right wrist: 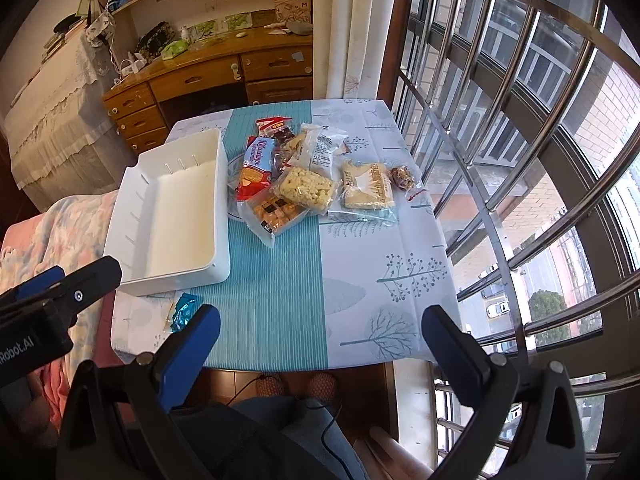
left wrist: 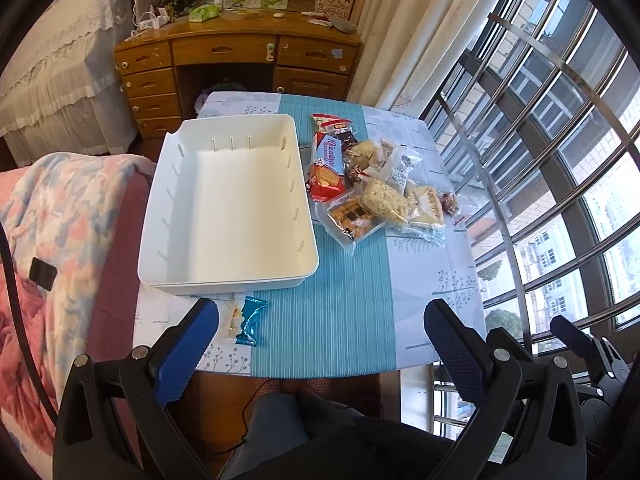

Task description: Organize snacks

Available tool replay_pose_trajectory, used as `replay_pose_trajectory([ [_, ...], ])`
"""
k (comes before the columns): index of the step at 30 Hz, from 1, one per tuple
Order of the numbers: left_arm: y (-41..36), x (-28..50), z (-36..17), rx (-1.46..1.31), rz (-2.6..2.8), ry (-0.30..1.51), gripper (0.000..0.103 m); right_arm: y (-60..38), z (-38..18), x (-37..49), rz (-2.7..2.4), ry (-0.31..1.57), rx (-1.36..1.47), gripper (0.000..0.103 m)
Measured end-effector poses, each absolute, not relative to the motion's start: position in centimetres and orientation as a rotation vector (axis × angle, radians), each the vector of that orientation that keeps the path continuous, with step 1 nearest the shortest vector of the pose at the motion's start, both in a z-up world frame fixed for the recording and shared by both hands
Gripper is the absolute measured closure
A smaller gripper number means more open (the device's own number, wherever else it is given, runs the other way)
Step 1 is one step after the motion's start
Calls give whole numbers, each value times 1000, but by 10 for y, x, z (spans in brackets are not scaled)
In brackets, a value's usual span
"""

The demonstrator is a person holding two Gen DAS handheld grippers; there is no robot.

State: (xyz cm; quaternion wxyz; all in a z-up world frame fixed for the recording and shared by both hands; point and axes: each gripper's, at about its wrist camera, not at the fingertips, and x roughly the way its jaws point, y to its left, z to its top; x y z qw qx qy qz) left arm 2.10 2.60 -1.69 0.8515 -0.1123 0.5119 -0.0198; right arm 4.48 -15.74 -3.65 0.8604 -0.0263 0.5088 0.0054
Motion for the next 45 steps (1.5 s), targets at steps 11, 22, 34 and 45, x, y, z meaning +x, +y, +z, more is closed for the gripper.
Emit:
replay_pose_trajectory([
  [11,53,30,-26,-263,-112,1071,1,-132,-40,43,-16,1039,-30,2],
  [22,83,41,-68,-339,-79,1181,1,-114,-47,39,-48,986,-57,2],
  [34,95,38,-94,-442,95,1212,1,-140,-55,73,-29,972,-77,2],
  [45,85,29,-132,-610,296,1296,1,-176,-72,131,89,1055,-55,2],
])
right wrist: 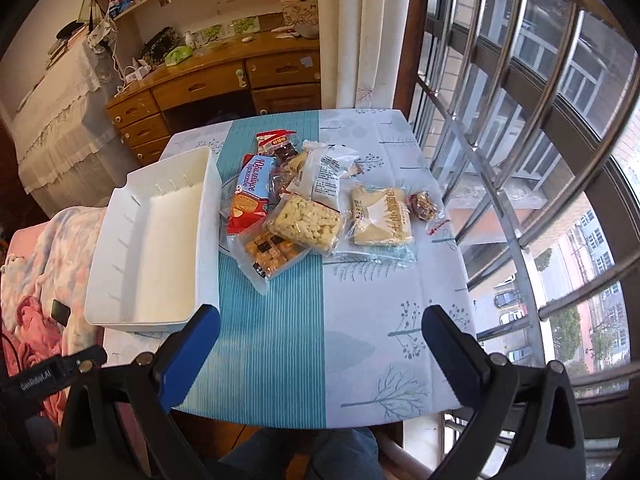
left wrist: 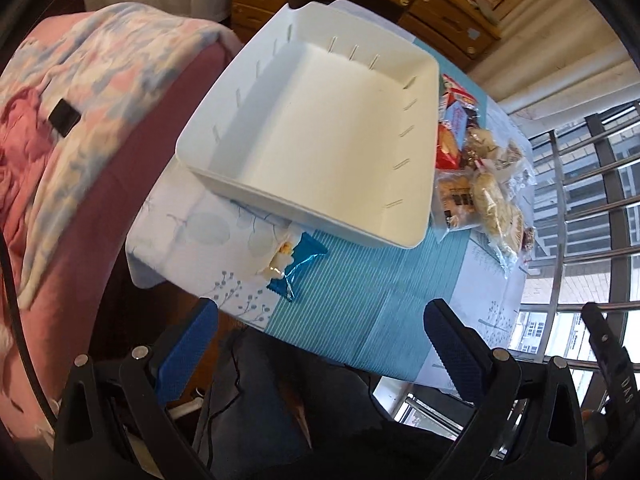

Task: Organize snacks
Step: 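Grasp the blue-wrapped candy with the left tool while the right tool grasps the white-puff bag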

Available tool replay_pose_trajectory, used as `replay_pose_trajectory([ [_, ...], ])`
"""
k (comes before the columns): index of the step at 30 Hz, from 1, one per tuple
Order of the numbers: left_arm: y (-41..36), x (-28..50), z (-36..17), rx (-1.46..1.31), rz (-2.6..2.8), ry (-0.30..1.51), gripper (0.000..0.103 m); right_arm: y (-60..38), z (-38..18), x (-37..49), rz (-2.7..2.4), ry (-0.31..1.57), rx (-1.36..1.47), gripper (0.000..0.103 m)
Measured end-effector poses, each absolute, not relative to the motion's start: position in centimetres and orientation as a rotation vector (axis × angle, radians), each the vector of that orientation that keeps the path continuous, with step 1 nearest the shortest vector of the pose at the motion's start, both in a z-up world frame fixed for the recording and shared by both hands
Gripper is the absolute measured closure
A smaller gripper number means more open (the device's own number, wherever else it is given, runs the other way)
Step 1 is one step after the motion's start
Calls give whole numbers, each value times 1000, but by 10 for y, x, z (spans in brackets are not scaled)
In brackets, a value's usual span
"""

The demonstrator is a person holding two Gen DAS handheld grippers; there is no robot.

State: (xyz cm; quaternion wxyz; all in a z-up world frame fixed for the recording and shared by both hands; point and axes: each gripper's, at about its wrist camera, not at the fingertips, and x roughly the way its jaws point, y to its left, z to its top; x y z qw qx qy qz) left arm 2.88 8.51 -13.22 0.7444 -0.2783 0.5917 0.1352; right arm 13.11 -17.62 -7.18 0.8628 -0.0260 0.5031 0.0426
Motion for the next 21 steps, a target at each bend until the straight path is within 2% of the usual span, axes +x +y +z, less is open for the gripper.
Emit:
replay_pose_trajectory([
  [10,76,27,-182,-569,370,1309,1,-180,-105,190,146,1100,-96,2],
  [21,85,54,-255,-498,382,1333,1,-162,-160,240,237,1056,-94,2],
])
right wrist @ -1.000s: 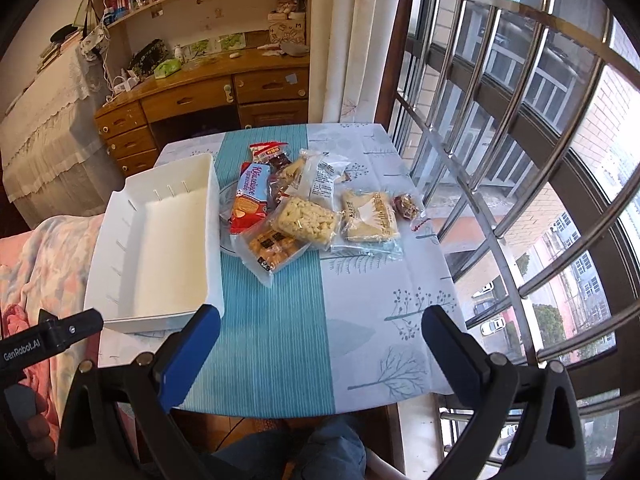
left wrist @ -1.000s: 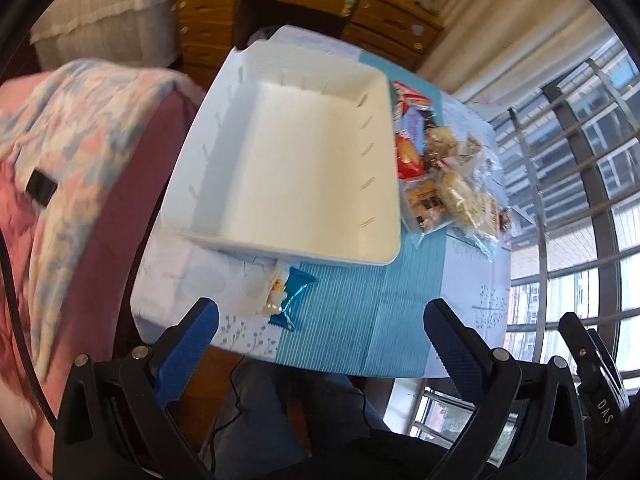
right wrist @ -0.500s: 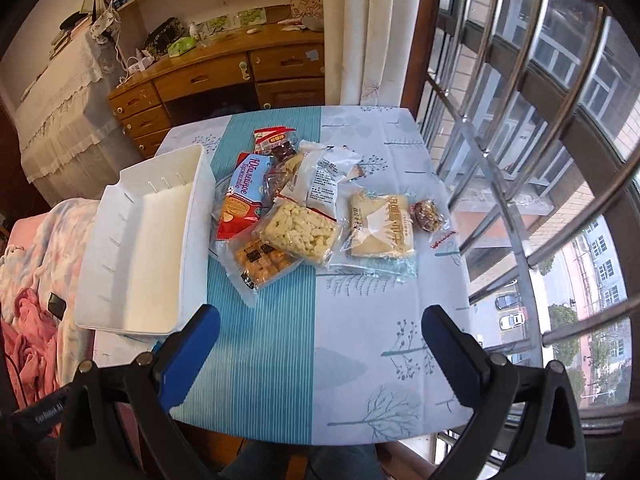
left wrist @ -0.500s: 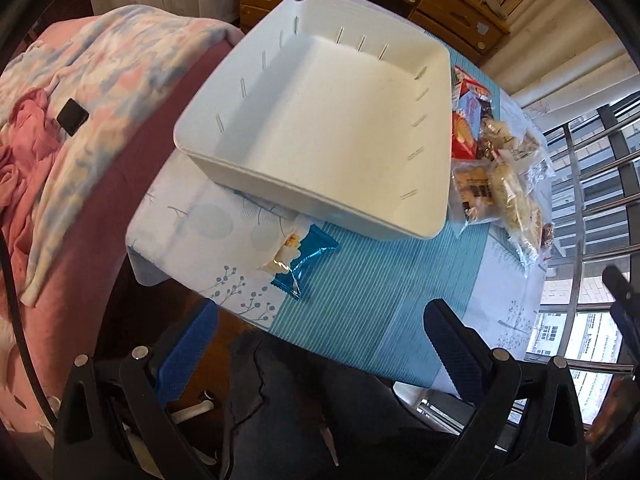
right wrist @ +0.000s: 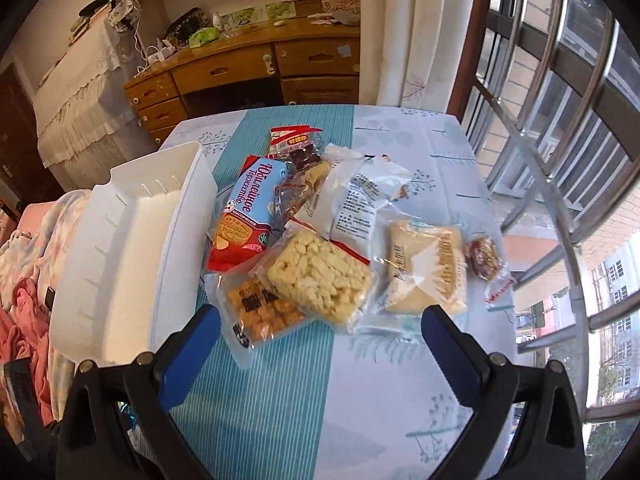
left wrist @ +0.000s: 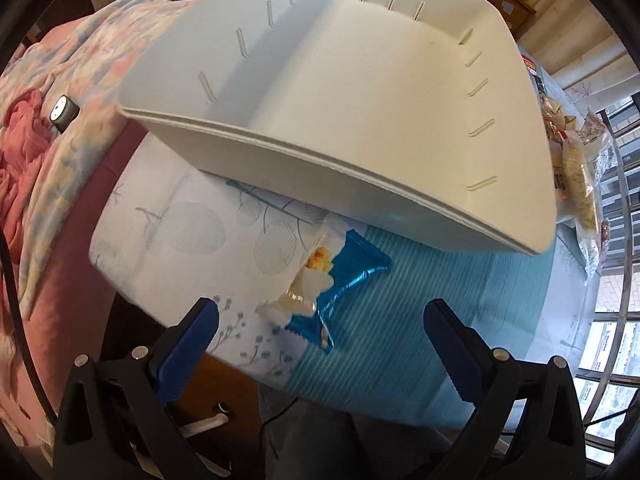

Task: Organize snacks
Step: 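Grasp the blue-wrapped candy with the left tool while the right tool grasps the white-puff bag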

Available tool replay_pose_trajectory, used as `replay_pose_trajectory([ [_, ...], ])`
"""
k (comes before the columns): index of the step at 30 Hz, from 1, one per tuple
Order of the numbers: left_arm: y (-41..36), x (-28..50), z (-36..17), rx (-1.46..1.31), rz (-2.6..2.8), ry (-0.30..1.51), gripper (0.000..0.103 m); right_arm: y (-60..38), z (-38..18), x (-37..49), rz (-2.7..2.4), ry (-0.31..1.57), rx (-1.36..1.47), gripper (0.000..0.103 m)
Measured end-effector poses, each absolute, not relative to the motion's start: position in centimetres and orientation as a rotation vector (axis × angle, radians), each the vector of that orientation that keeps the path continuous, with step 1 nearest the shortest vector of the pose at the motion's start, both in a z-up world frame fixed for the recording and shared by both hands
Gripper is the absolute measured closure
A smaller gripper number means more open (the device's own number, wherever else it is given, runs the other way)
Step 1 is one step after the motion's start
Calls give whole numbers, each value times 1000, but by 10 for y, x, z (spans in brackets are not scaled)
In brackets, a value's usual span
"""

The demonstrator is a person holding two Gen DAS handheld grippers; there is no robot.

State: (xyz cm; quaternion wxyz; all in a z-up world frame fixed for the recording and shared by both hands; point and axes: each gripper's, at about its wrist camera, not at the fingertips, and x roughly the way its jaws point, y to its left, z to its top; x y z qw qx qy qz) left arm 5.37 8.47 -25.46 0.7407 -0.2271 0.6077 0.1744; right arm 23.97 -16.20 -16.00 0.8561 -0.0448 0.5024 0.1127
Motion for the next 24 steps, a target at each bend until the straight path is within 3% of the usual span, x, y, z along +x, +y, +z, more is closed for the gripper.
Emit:
replay_pose_trajectory([
  [17,95,89,-299,-446,355,1390,12,-137,-234,290,212,1134,-110,2],
  [20,90,91,-301,-426,374,1402,16,-133,-236,291,209,1093,-133,2],
  [24,89,90,-301,-404,403,1418,32,-127,-241,293,204,1094,-181,2],
])
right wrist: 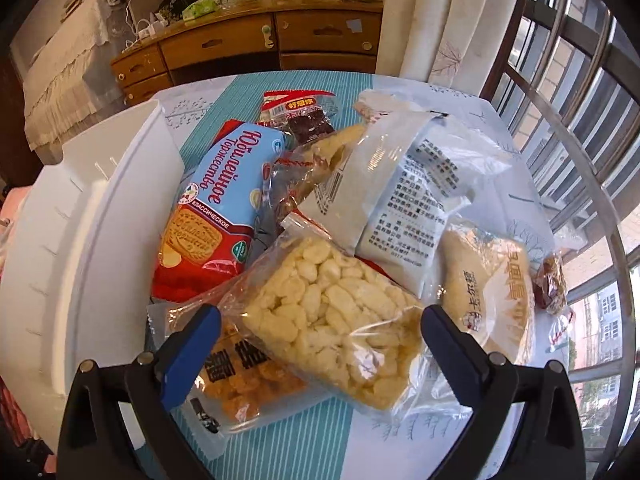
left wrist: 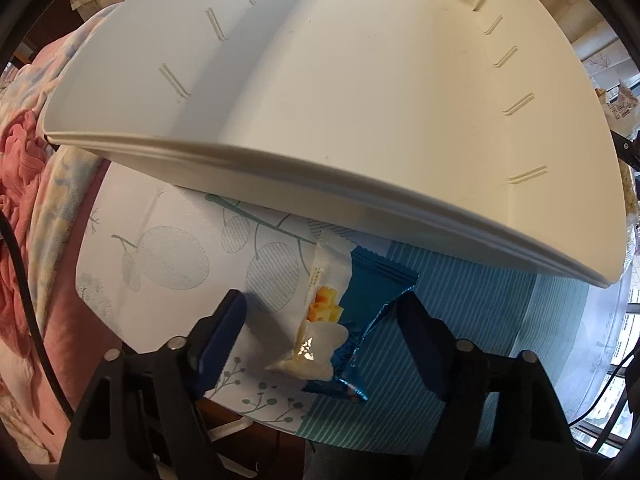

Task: Organize snacks
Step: 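Grasp the blue-wrapped candy with the left tool while the right tool grasps the white-puff bag, then carry both snacks over the white tray and open both tools to drop them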

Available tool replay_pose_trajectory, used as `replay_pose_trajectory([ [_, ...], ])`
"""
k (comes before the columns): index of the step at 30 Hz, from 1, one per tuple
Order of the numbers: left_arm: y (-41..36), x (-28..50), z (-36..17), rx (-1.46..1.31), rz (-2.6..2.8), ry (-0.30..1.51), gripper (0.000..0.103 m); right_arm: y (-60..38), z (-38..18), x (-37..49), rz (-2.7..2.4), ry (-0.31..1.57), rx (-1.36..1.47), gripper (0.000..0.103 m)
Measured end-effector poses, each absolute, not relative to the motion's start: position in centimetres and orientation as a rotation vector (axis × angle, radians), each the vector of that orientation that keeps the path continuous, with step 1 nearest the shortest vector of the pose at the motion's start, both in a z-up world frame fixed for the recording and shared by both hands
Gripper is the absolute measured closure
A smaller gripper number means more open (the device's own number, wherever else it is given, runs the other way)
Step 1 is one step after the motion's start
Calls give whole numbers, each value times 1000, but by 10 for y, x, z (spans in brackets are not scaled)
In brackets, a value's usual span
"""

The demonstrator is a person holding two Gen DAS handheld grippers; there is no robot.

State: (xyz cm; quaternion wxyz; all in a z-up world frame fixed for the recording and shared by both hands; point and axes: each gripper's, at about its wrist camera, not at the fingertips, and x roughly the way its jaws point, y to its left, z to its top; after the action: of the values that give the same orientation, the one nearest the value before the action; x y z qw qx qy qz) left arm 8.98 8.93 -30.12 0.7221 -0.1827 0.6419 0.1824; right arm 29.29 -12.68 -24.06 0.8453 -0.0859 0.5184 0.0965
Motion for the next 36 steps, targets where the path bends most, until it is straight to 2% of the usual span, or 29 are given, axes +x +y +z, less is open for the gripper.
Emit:
replay_pose_trajectory([
  [3,88,87,-297,-408,412,1419,45,-126,-242,294,183,1106,-188,5],
  [5,87,89,-297,-397,418,1424,54,-129,-248,296,122,1132,-226,21],
  [6,85,90,-296,-396,416,1420,63,-132,-247,297,112,1126,-219,31],
  [7,84,90,-293,-398,414,1419,69,-134,-246,298,116,1128,-201,35],
  [23,73,84,-279,-576,429,1425,73,-155,-229,292,206,1207,-132,47],
  [36,58,66,-182,-618,547,1205,73,-165,-188,281,359,1283,-68,47],
])
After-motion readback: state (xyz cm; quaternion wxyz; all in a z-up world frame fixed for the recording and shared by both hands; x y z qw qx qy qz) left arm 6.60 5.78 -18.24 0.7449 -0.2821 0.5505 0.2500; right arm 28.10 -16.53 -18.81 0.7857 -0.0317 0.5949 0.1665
